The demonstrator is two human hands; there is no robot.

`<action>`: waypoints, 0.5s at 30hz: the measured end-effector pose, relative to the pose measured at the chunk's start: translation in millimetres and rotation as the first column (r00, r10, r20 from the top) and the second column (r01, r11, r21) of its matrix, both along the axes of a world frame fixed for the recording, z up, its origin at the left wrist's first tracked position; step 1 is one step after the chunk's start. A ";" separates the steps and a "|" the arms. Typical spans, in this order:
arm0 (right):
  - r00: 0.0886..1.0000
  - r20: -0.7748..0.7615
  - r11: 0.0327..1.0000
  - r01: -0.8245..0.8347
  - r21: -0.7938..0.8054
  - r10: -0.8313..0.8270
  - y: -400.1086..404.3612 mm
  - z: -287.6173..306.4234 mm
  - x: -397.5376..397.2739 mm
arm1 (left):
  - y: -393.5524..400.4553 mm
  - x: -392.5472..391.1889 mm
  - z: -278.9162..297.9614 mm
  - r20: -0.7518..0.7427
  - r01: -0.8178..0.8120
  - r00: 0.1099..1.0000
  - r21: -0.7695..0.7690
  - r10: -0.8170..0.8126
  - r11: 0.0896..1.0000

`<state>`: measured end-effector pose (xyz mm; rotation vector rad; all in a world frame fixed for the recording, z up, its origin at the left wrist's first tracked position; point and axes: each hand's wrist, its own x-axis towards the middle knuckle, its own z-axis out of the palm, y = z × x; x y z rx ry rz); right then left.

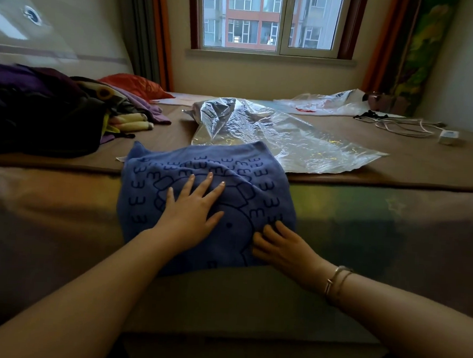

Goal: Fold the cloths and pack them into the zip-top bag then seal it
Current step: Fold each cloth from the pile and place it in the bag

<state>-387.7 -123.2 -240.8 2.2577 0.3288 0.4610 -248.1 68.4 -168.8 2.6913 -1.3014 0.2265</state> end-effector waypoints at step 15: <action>0.957 0.252 0.465 -0.161 0.870 -0.142 36.5 95.6 -18.5 | 10.9 -62.6 2.7 -0.141 0.159 0.978 0.015 -0.156 0.987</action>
